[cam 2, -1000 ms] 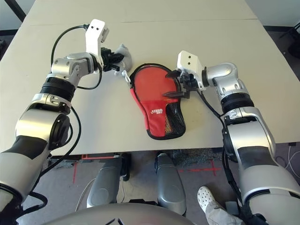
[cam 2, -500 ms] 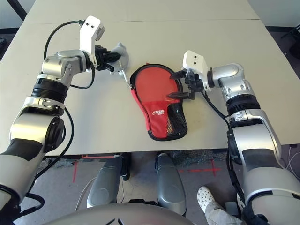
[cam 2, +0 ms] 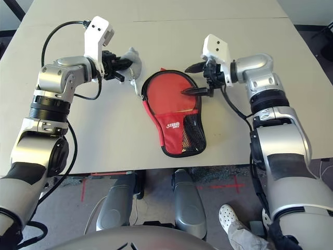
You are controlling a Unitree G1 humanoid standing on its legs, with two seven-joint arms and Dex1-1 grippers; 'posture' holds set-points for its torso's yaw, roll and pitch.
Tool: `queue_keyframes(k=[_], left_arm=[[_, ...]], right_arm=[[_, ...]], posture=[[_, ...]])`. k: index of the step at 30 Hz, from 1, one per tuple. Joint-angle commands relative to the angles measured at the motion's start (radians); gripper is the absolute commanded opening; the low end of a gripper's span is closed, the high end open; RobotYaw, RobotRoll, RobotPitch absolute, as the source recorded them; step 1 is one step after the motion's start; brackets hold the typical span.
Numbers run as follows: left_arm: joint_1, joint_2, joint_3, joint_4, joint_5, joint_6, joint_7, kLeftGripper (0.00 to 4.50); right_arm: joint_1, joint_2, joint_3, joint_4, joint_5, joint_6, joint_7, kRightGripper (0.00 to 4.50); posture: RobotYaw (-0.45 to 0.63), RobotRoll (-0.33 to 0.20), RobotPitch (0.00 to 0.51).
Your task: Store the ping-pong paddle in its case and zip it.
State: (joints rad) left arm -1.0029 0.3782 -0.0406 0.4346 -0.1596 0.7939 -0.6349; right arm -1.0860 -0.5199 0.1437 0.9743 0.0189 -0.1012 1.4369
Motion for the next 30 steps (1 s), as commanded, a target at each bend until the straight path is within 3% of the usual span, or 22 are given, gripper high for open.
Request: queue_keyframes(k=[1, 7, 15, 25, 30], left_arm=[[0.020, 0.011, 0.013, -0.031, -0.005, 0.018, 0.016, 0.12], [0.007, 0.013, 0.024, 0.004, 0.004, -0.012, 0.042, 0.12], [-0.069, 0.003, 0.024, 0.169, 0.034, -0.129, 0.069, 0.12], [-0.278, -0.066, 0.045, 0.618, 0.082, -0.442, 0.158, 0.12], [-0.345, -0.113, 0.067, 0.766, 0.095, -0.563, 0.220, 0.12]], right_arm=[[0.039, -0.001, 0.032, 0.004, -0.036, -0.019, 0.011, 4.50], [0.075, -0.009, 0.081, 0.048, -0.107, -0.070, -0.019, 4.50], [0.120, -0.011, 0.105, 0.065, -0.138, -0.086, -0.040, 4.50], [0.161, -0.027, 0.110, 0.022, -0.138, -0.069, -0.037, 4.50], [0.188, -0.038, 0.109, -0.007, -0.136, -0.058, -0.038, 4.50]], posture=[[0.07, 0.000, 0.249], [0.07, 0.000, 0.252], [0.06, 0.000, 0.259], [0.02, 0.000, 0.273], [-0.02, 0.000, 0.278]])
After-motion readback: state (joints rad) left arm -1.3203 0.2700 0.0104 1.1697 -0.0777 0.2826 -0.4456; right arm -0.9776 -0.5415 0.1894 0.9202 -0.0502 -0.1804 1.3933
